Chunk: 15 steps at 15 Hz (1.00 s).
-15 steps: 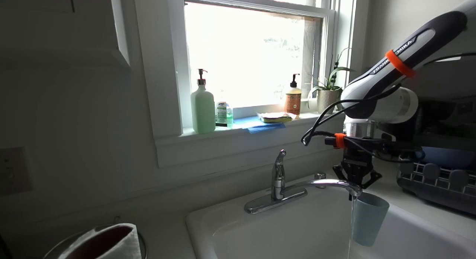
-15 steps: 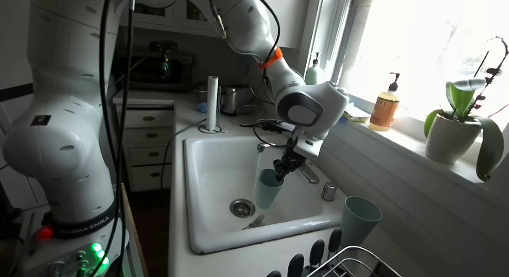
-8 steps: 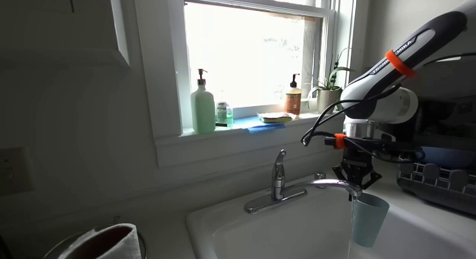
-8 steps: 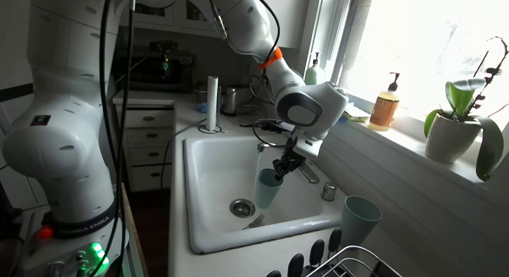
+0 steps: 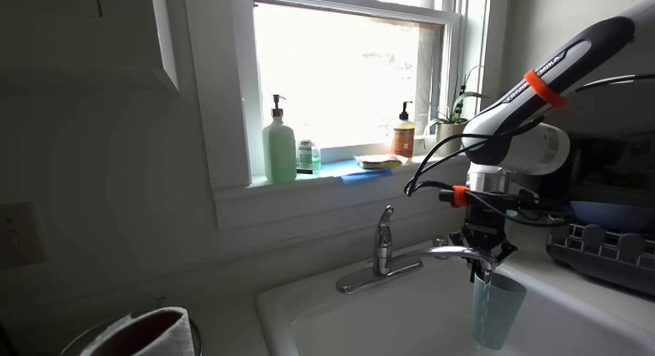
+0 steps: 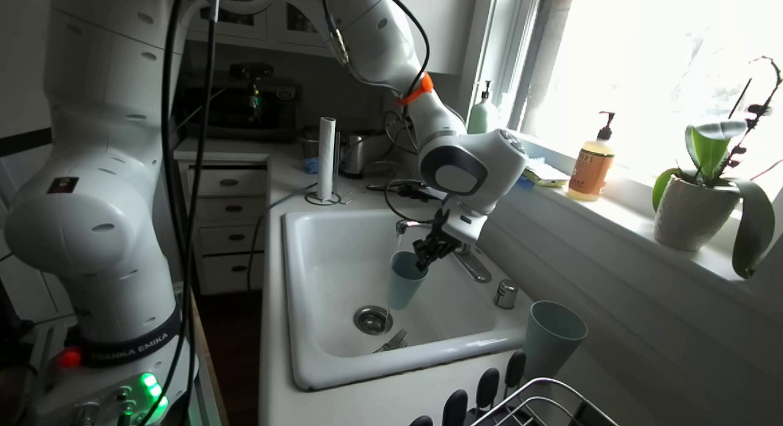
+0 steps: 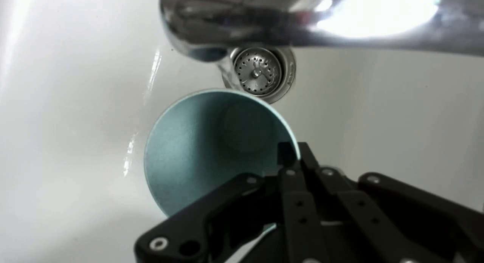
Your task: Push the faucet handle upwards then push the faucet to the right, place the cup at the front of the counter under the running faucet then put it back on the counter
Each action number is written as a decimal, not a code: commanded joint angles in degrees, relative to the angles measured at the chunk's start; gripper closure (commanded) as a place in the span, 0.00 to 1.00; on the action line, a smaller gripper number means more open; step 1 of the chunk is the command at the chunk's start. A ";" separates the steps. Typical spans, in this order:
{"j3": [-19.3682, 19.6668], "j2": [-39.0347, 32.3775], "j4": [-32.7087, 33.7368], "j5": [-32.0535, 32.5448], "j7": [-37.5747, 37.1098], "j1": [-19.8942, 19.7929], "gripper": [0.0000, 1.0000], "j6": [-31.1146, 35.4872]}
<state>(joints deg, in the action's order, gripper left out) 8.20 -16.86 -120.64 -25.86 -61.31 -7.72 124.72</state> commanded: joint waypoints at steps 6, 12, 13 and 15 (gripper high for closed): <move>-0.80 -0.93 -0.95 -8.32 -2.85 0.39 0.99 3.14; -1.07 -1.12 -1.40 -8.98 -4.41 0.95 0.99 3.52; -1.05 -1.13 -1.42 -8.89 -4.66 1.00 0.99 3.56; -1.07 -1.14 -1.41 -8.78 -5.09 1.03 0.99 3.53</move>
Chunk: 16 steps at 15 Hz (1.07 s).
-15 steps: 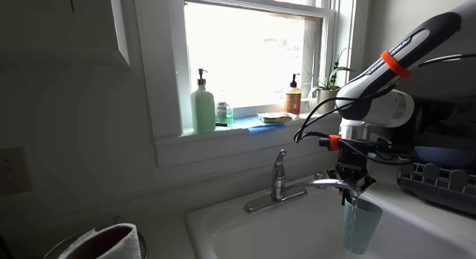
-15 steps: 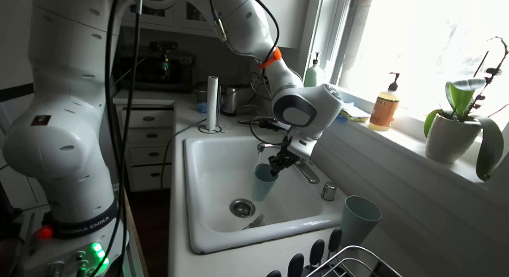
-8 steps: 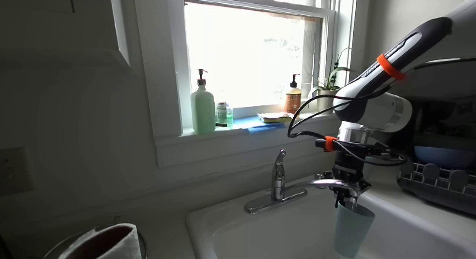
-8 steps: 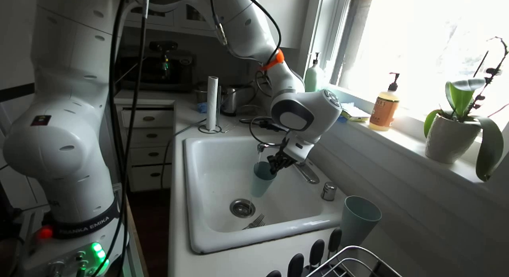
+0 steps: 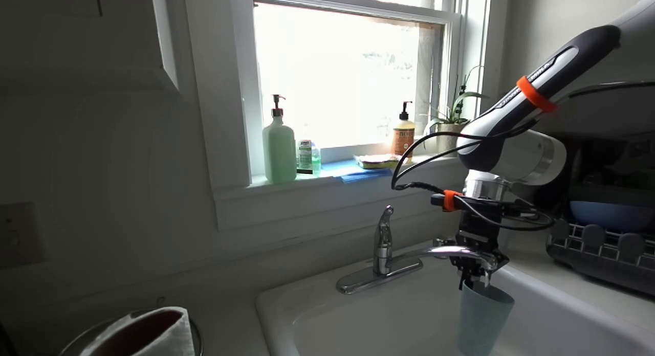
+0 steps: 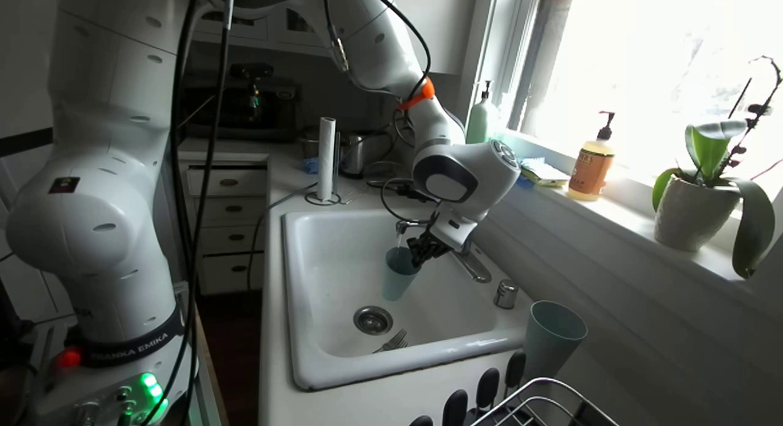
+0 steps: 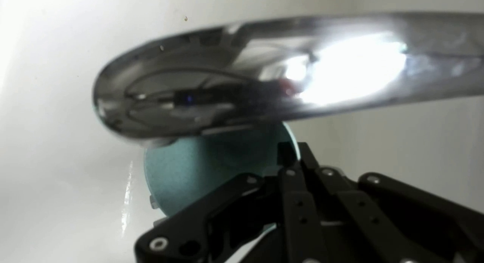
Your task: Push the faucet handle upwards then push the faucet to the right, place the cup at the front of the counter under the running faucet then put it back on the counter
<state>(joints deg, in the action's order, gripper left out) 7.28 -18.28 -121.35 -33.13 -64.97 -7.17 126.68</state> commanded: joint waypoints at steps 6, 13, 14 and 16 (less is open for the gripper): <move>-0.20 0.10 -0.56 -1.15 -1.91 0.56 0.99 1.31; -0.10 0.25 -0.52 -0.78 -1.75 0.60 0.99 1.17; -0.07 0.33 -0.51 -0.67 -1.73 0.60 0.99 1.13; 0.07 0.43 -0.49 -0.35 -1.68 0.56 0.99 1.04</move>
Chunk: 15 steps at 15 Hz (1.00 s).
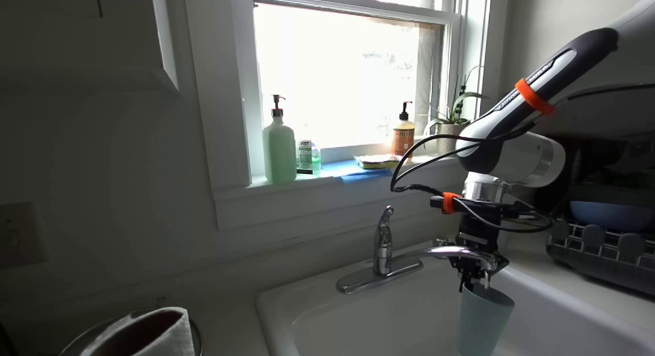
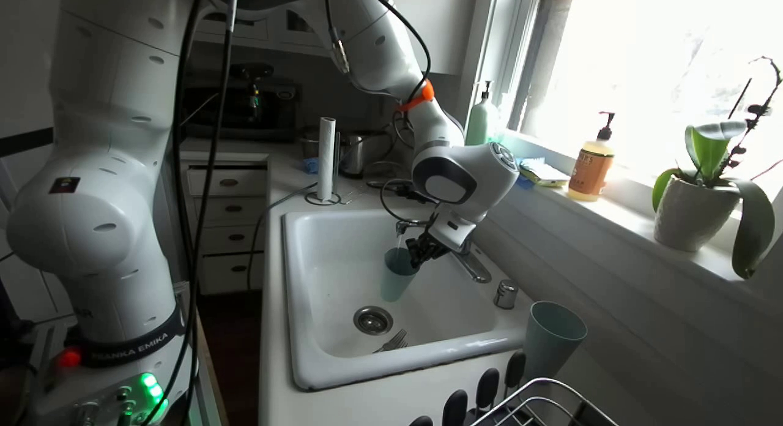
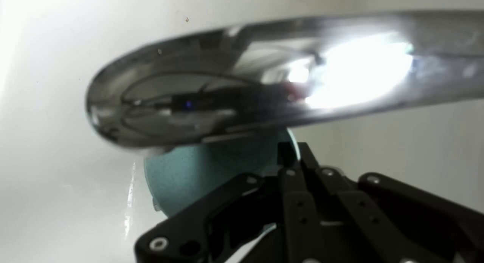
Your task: Push the faucet handle upwards then push the faucet to the right, place the cup at the front of the counter under the running faucet then put it back on the counter
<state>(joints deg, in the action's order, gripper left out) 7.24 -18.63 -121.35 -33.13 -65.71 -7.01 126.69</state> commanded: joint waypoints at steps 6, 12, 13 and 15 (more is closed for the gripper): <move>0.51 1.26 -0.51 1.08 -0.38 0.33 0.99 0.75; 1.53 1.92 0.14 6.61 0.76 0.21 0.99 -1.18; 1.75 2.12 0.34 8.50 1.29 0.24 0.99 -1.78; 2.19 2.69 0.76 12.73 2.57 0.26 0.99 -3.68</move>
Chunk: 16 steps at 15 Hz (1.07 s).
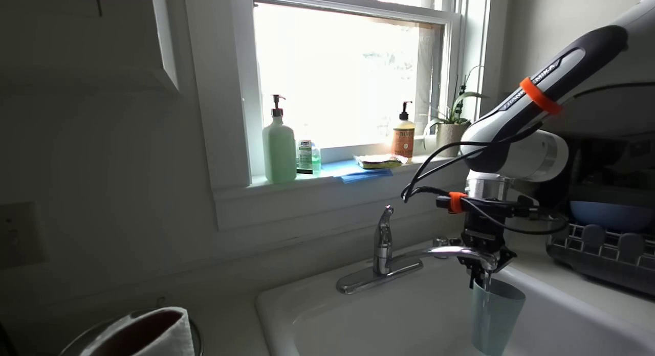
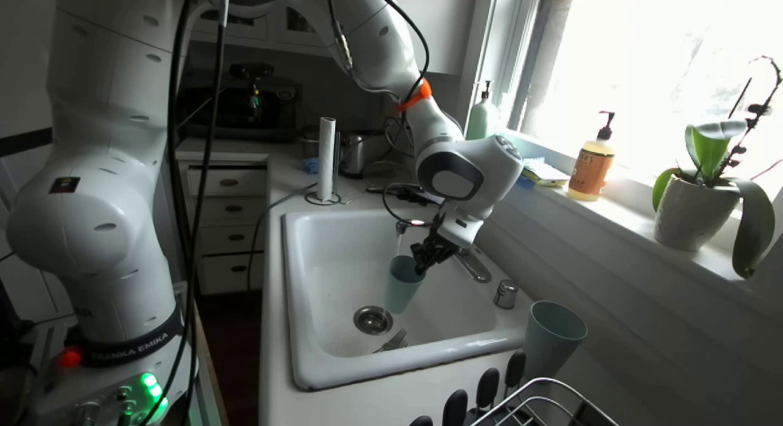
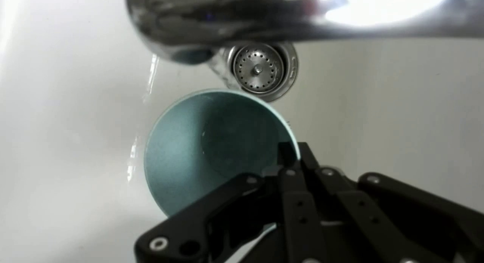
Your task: Push the faucet handle upwards then push the faucet to the right, place the cup at the front of the counter under the running faucet then put it back on the counter
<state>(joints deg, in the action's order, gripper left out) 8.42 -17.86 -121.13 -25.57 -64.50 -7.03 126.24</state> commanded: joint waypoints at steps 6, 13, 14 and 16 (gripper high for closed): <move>2.34 4.65 2.90 16.34 8.25 0.04 0.99 -10.78; 4.06 8.63 7.30 27.03 19.51 -1.40 0.99 -17.00; 4.39 8.79 8.06 28.05 21.21 -1.72 0.99 -17.64; 4.99 9.01 9.36 29.14 25.19 -2.63 0.99 -19.24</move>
<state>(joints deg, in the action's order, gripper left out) 12.79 -9.84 -113.92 1.05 -44.67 -8.35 110.51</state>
